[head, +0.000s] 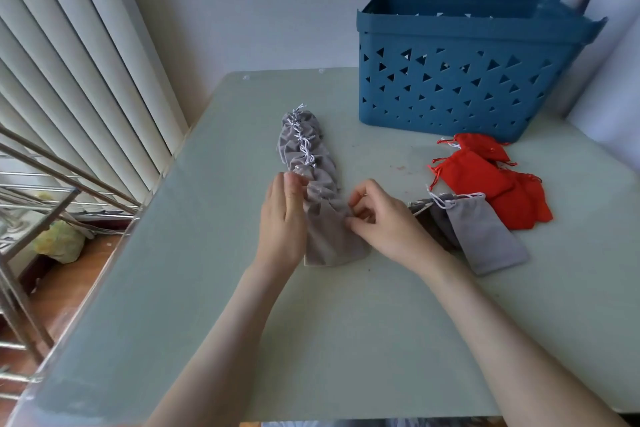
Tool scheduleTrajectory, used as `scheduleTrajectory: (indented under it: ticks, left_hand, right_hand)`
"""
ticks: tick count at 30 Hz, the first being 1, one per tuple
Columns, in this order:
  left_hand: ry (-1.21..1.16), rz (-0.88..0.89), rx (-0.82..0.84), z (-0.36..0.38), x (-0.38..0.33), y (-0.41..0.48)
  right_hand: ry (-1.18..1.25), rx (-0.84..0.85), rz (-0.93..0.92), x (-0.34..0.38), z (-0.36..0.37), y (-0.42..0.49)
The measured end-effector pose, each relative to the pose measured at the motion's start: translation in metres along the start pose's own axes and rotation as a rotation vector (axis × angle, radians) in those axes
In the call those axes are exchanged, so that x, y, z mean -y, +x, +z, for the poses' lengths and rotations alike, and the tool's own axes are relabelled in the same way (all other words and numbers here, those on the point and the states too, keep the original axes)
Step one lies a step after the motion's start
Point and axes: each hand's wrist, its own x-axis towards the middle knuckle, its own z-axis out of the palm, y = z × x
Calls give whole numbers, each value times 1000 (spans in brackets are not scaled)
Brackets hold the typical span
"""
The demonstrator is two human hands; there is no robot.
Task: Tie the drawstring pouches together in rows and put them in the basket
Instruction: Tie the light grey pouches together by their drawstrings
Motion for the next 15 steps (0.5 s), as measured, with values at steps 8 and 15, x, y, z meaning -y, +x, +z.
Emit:
scheduleTrajectory:
  ticks: [8, 15]
  left_hand:
    - [399, 301, -20, 10, 16, -2]
    - [318, 406, -7, 11, 7, -8]
  right_hand:
    - [-524, -182, -248, -8, -4, 4]
    - [-902, -443, 310, -6, -43, -6]
